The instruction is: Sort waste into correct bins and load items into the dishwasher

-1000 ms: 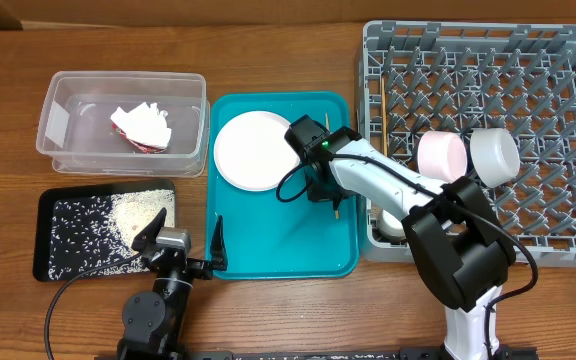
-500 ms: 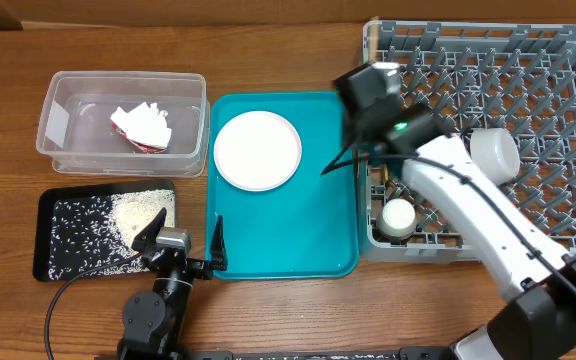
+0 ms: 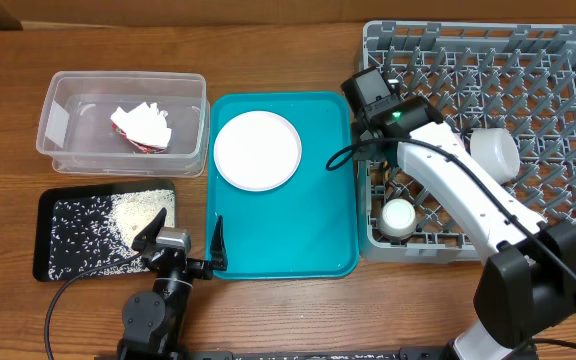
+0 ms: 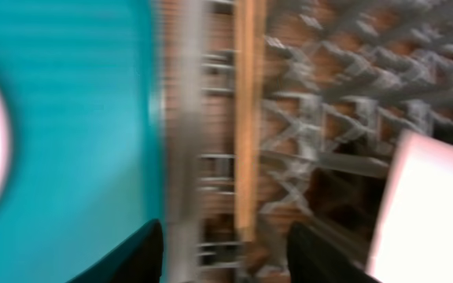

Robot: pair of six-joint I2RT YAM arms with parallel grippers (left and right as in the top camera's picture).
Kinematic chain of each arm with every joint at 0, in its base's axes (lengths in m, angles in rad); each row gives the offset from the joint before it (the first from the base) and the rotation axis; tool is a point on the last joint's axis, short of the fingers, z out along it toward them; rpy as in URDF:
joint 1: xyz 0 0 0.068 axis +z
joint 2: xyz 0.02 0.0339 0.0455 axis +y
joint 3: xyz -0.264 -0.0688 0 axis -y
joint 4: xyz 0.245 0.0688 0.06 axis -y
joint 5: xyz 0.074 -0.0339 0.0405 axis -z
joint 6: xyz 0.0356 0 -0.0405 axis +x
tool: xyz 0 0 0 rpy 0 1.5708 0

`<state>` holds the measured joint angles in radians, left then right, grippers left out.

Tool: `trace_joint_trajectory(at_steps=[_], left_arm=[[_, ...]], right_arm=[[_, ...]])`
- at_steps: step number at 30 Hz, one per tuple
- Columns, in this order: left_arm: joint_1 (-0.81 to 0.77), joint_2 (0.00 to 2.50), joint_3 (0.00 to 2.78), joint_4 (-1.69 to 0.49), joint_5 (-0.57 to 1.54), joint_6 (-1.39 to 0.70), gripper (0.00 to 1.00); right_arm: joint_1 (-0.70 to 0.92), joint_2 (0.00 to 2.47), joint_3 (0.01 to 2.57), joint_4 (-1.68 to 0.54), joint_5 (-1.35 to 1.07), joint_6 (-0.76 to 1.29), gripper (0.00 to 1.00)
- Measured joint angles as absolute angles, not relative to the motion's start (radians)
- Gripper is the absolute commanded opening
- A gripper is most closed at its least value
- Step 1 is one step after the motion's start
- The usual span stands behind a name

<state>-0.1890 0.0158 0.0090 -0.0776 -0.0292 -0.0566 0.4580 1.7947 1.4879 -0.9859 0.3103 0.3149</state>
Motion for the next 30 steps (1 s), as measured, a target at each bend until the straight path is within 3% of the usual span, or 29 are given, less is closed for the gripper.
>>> trace_joint_trajectory(at_steps=[7, 13, 17, 18, 21, 22, 30], left_arm=[[-0.189, 0.016, 0.009, -0.078, -0.029, -0.057, 1.00], [-0.189, 0.016, 0.009, -0.077, -0.029, -0.057, 1.00], [-0.189, 0.016, 0.009, -0.077, -0.029, -0.057, 1.00], [-0.189, 0.016, 0.009, -0.078, -0.029, -0.057, 1.00], [-0.189, 0.016, 0.009, -0.077, -0.029, -0.057, 1.00], [-0.189, 0.016, 0.009, -0.077, -0.029, -0.057, 1.00], [-0.189, 0.016, 0.009, -0.078, -0.029, -0.057, 1.00]], right_arm=[[0.600, 1.767, 1.490, -0.791, 0.030, 0.449, 0.60], [0.670, 1.887, 1.483, -0.694, 0.035, 0.616, 0.60], [0.664, 2.029, 1.472, -0.682, 0.046, 0.696, 0.53], [0.662, 2.059, 1.467, -0.685, 0.049, 0.712, 0.46], [0.661, 2.098, 1.465, -0.683, 0.050, 0.744, 0.10], [0.661, 2.098, 1.467, -0.683, 0.041, 0.751, 0.04], [0.659, 2.079, 1.470, -0.751, 0.035, 0.775, 0.04]])
